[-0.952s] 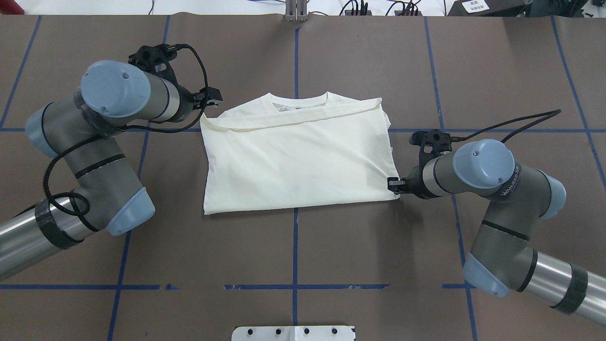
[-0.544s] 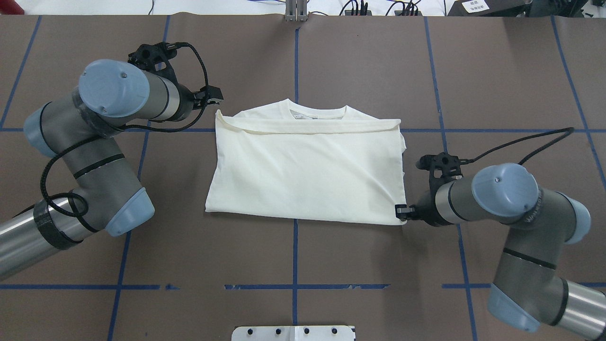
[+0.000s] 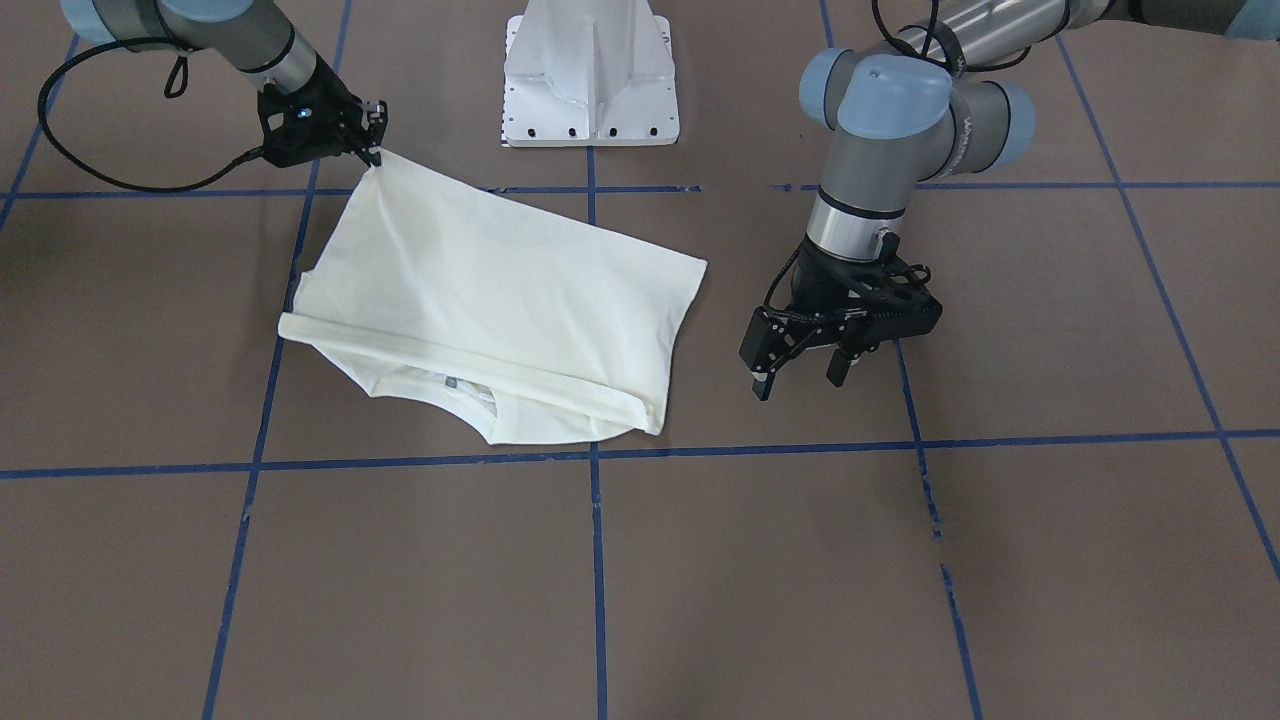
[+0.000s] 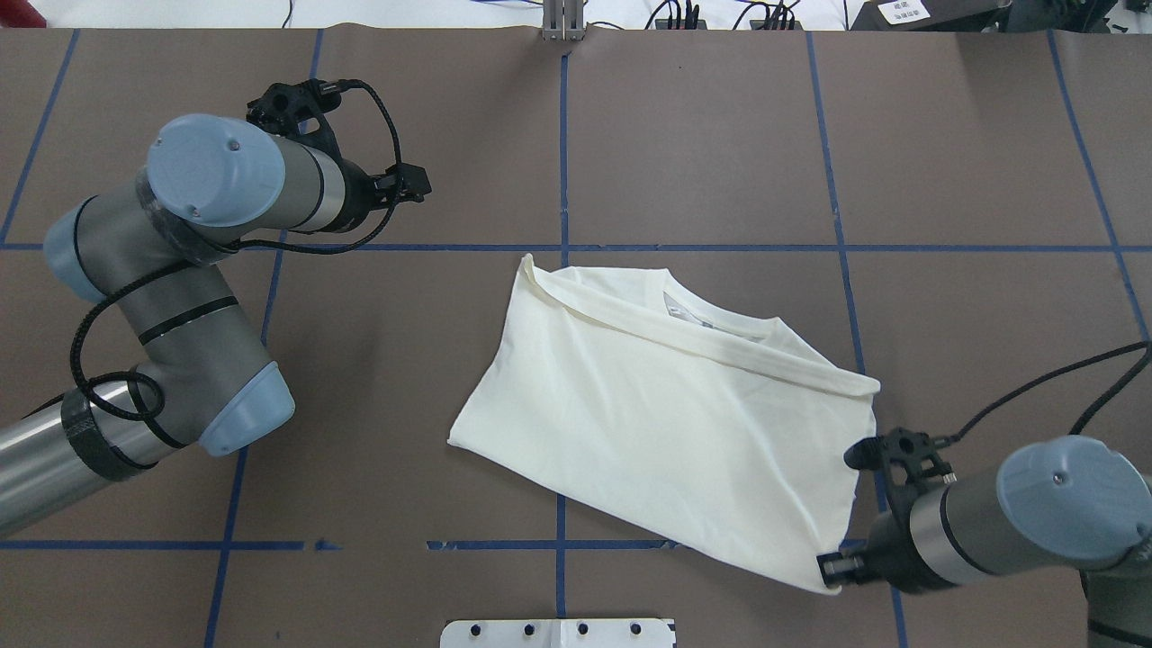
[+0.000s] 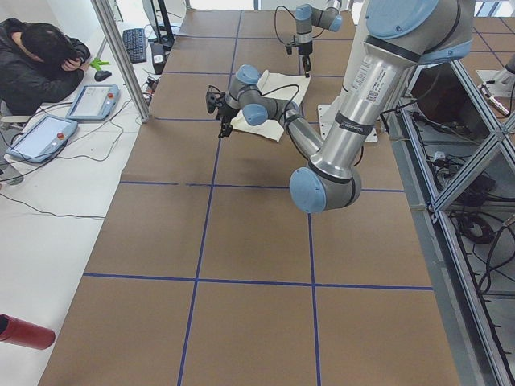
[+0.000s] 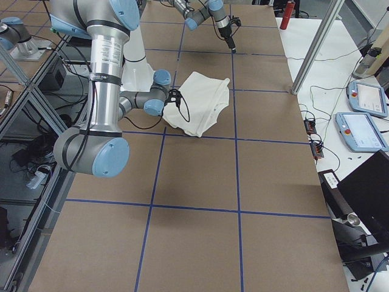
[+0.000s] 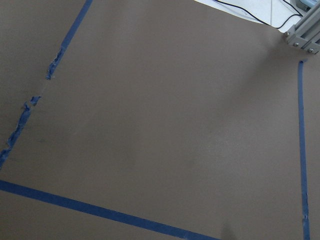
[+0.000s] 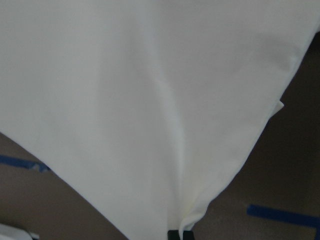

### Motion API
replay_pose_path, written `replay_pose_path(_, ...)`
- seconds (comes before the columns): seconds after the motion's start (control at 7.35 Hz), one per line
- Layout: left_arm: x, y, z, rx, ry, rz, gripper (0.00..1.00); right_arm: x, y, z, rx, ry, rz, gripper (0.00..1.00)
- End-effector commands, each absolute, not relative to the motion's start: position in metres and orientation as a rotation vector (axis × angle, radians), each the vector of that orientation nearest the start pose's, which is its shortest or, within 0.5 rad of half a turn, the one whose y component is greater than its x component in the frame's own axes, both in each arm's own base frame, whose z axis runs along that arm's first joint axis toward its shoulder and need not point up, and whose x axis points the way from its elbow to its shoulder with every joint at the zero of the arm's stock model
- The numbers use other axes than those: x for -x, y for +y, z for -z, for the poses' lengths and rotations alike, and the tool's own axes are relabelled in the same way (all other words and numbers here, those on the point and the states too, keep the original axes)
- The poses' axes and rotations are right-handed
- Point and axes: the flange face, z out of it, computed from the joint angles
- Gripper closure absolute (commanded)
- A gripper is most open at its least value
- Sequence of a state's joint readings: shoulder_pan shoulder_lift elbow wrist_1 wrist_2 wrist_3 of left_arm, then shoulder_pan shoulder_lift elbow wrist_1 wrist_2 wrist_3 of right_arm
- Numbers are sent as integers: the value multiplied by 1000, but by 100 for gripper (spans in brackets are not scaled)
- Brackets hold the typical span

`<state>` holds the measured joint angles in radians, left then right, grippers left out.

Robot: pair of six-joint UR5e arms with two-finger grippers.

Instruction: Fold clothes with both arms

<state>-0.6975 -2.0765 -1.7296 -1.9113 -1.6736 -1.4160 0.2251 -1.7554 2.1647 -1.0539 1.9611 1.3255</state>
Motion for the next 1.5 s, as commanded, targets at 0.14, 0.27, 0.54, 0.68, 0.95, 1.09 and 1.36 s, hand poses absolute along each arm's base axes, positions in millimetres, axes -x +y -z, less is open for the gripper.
replay_pose_path(0.14,-429,-496,-252,-320,983,415,0,389,-132,-393,231,-964,254,1)
replay_pose_path(0.27,-440,-484,-251,-299,992,388,0,384,-145,-386,190,-979,219,0)
replay_pose_path(0.54,-492,-424,-250,-62,1052,400,0,347,-213,-368,39,-1103,62,0)
replay_pose_path(0.68,-530,-374,-252,55,1048,440,0,321,-249,-363,-28,-1133,-26,0)
replay_pose_path(0.95,-565,-317,-260,161,1012,485,0,297,-287,-353,-99,-1157,-116,0)
replay_pose_path(1.09,-570,-308,-263,171,979,490,1,299,-295,-343,-117,-1178,-124,0)
replay_pose_path(1.36,-571,-307,-263,186,974,512,21,304,-301,-349,-118,-1166,-132,0)
